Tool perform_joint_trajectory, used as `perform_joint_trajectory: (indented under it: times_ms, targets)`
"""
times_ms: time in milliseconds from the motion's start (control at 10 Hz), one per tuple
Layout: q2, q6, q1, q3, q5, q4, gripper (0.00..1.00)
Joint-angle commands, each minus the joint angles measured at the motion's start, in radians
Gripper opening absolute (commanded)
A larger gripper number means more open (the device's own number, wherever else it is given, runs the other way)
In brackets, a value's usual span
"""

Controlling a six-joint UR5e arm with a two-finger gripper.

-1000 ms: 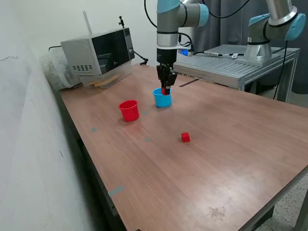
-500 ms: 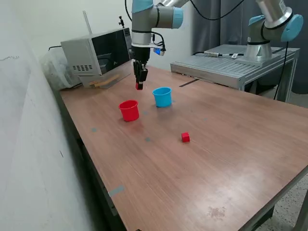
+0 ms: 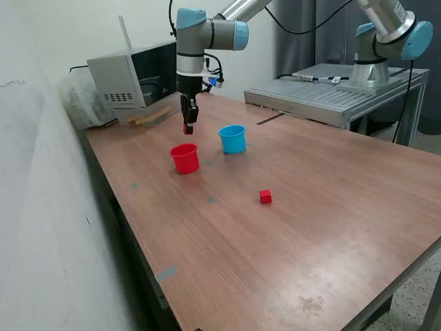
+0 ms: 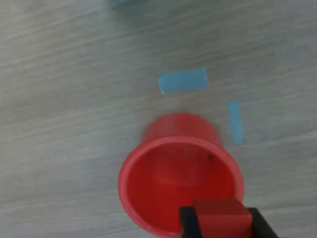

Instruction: Place red objects in the red bin, and blue objects in the blue bin.

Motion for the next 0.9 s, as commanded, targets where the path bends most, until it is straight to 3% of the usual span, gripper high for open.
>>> perform_joint_trajectory:
  times_ms: [0,500,600,800]
  targets:
    - [0.054,-0.002,-0.003,-0.049,0.0,0.0,0.0]
    - [0.093,0.006,-0.014,-0.086,-0.006,0.0,0.0]
    - [0.094,0.007,-0.017,-0.085,-0.009,0.0,1.0]
    - [0.094,0.007,-0.017,-0.085,-0.009,0.0,1.0]
